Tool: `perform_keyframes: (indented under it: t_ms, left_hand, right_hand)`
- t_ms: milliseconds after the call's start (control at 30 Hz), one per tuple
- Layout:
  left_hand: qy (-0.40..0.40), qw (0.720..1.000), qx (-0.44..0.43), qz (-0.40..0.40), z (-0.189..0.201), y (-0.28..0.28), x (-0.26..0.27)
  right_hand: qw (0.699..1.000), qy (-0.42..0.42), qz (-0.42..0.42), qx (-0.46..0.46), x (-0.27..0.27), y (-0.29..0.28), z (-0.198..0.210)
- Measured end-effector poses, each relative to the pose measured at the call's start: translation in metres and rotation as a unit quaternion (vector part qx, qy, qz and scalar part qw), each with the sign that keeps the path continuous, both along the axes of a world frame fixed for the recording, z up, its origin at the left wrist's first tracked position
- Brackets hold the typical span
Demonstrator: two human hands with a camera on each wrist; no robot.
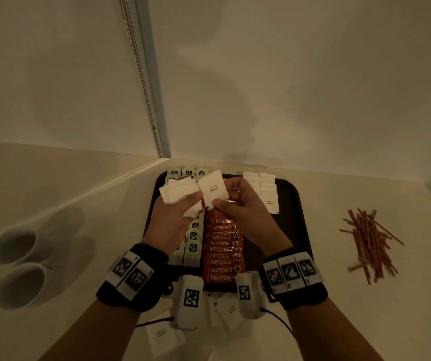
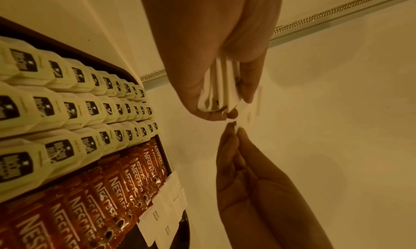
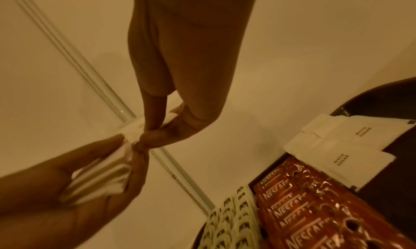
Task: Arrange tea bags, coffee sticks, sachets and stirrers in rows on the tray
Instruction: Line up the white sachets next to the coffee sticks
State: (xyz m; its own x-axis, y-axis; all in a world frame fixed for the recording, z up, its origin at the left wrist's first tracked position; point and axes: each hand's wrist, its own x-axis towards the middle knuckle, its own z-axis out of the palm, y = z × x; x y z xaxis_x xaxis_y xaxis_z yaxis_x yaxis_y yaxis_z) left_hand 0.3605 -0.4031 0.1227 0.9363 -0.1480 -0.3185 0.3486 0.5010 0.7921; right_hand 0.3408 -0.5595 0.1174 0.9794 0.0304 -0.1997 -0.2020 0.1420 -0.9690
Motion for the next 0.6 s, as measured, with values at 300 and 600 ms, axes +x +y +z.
perform_keyframes:
  t_ms: [300, 600]
  left_hand:
    - [-0.011, 1.000, 0.020, 0.001, -0.002, 0.000, 0.002]
    - [0.097, 0.985, -0.139, -0.038, -0.011, 0.001, 0.001]
  right_hand:
    - [0.997, 0.002, -0.031, -0.064, -0.009, 0.000, -0.003]
    - [0.944, 0.078, -0.206, -0.246, -0.001, -0.097, -0.067]
